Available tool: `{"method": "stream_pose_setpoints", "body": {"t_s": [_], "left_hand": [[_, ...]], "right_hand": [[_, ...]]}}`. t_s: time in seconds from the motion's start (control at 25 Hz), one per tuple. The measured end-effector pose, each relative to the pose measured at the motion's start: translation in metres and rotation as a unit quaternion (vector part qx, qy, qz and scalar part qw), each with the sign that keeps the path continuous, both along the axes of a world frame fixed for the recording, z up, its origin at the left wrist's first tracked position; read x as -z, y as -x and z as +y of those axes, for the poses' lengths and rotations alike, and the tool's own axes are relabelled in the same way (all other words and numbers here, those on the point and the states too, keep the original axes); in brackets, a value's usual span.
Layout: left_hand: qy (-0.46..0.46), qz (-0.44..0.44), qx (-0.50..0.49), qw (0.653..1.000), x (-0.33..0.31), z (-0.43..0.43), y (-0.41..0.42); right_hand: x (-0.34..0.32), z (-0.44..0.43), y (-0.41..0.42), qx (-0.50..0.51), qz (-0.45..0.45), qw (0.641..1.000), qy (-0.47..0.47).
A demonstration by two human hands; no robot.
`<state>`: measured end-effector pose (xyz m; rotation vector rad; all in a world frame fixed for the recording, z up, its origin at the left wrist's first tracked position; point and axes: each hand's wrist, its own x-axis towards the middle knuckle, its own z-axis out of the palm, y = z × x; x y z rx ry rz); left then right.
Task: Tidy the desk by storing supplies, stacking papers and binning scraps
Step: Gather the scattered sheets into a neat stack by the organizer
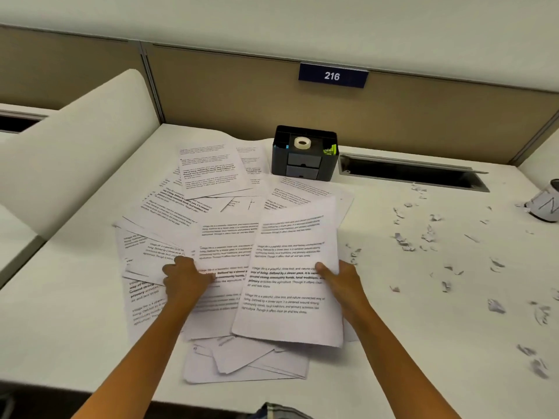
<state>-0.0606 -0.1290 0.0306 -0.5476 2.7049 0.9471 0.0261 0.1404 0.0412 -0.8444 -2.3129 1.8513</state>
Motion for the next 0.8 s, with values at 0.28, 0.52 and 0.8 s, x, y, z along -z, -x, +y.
{"method": "stream_pose_setpoints", "body": {"t_s": [0.28, 0.52, 0.8], "left_hand": [[-0.117, 0.045, 0.013, 0.992, -0.003, 0.012, -0.011], [-0.204, 0.044, 0.057, 0.976, -0.005, 0.029, -0.023], [-0.249, 0.190, 0.074, 0.947, -0.040, 0.031, -0.017]], "right_hand": [[-0.005, -0.036, 0.025, -0.113, -0.102, 0.938, -0.312], [-0.008, -0.047, 0.033, -0.154, -0.101, 0.962, -0.201], [-0.033, -0.043, 0.028, -0.065, 0.065, 0.990, -0.111]]}}
